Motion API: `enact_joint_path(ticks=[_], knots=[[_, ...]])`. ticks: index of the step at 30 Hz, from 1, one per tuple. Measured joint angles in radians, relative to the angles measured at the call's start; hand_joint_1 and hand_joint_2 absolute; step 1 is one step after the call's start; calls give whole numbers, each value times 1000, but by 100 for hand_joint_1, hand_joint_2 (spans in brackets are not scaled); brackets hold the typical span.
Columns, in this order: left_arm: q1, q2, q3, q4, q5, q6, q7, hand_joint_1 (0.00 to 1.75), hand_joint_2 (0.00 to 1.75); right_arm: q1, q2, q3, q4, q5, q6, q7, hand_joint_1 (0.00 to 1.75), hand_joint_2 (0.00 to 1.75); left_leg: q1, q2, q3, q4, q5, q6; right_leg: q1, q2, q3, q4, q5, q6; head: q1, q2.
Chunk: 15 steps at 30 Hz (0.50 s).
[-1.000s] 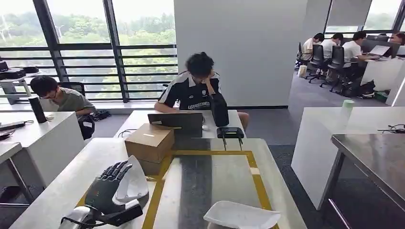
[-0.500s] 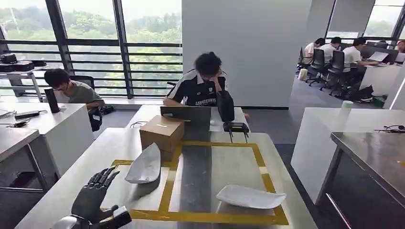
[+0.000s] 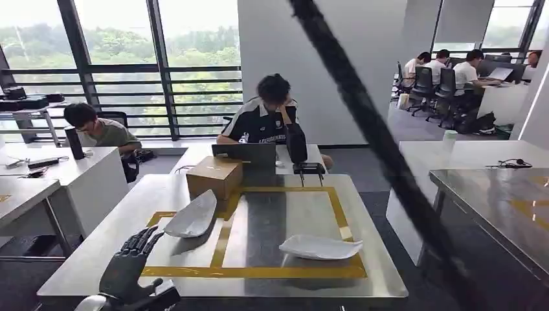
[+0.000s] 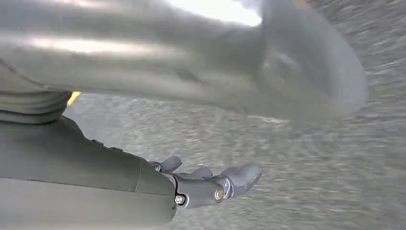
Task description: Take the parts from the cabinet and place them on the table.
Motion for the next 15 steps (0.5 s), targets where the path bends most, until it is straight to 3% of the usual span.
enact_joint_path(ticks=[1, 2, 3, 4, 5, 6, 7, 9, 10, 11, 13, 14, 15], knots=[[8, 0, 0, 0, 2, 7, 0, 0, 175, 1, -2, 0, 0, 3, 2, 19, 0, 0, 1, 0, 9, 38, 22, -2, -1, -1, -22, 2, 15, 2, -1, 0], [14, 0, 0, 1, 5, 13, -2, 0, 175, 2, -2, 0, 0, 8, 4, 40, 0, 0, 3, 0, 31, 33, 51, -4, -3, -1, -38, 4, 26, 5, 0, 0], [19, -1, 0, 1, 11, 21, -8, 0, 175, 3, -3, 0, 0, 10, 6, 66, 0, 0, 4, 0, 77, -10, 87, -5, -4, -2, -59, 7, 39, 9, -1, 0], [21, -2, 0, 1, 14, 29, -12, 0, 175, 3, -4, 0, 0, 11, 6, 90, 0, 0, 6, 1, 142, -84, 96, -6, -6, -2, -76, 11, 51, 14, 0, 0], [21, -3, 0, 0, 18, 35, -13, 0, 175, 3, -6, 0, 0, 14, 6, 101, 0, 0, 8, 1, 198, -151, 79, -6, -5, -2, -81, 18, 57, 18, -1, 0], [20, -7, 0, 0, 22, 44, -14, 0, 175, 6, -11, -1, -4, 18, 5, 106, 0, 0, 2, 1, 285, -269, 14, -3, -2, -1, -93, 25, 63, 25, -3, 0], [24, -10, 2, 1, 27, 56, -16, 0, 175, 7, -11, -1, -4, 21, 5, 104, 0, 0, -3, -3, 277, -265, 16, 20, -3, -3, -89, 22, 73, 31, -1, 0], [28, -10, 3, 7, 36, 65, -23, 0, 175, 7, -14, -1, -4, 29, 4, 98, 0, 0, -8, -4, 264, -270, 26, 33, -9, -1, -91, 19, 93, 43, -4, 0], [31, -13, 3, 10, 39, 69, -24, 0, 175, 11, -16, -1, -4, 31, 3, 92, 0, 0, -6, -2, 253, -274, 38, 47, -9, 2, -97, 16, 102, 51, -7, 0], [30, -16, 3, 12, 40, 70, -25, 0, 175, 13, -16, -1, -4, 32, 3, 90, 0, 0, -2, 3, 243, -274, 50, 56, -14, 4, -105, 27, 82, 56, -8, -1], [32, -20, 3, 14, 41, 71, -26, 0, 175, 15, -16, -1, -4, 35, 2, 87, 0, 0, -2, 1, 213, -274, 80, 68, -16, 7, -152, 146, -56, 68, -6, -1], [34, -20, 4, 16, 41, 71, -25, 0, 175, 15, -17, -1, -4, 35, 2, 87, 0, 0, -3, 1, 194, -273, 95, 68, -16, 7, -174, 230, -108, 70, -6, -1], [37, -20, 5, 18, 41, 71, -26, 0, 175, 15, -18, -1, -4, 35, 1, 87, 0, 0, -4, 1, 176, -272, 108, 68, -16, 8, -188, 303, -135, 71, -5, -1]])
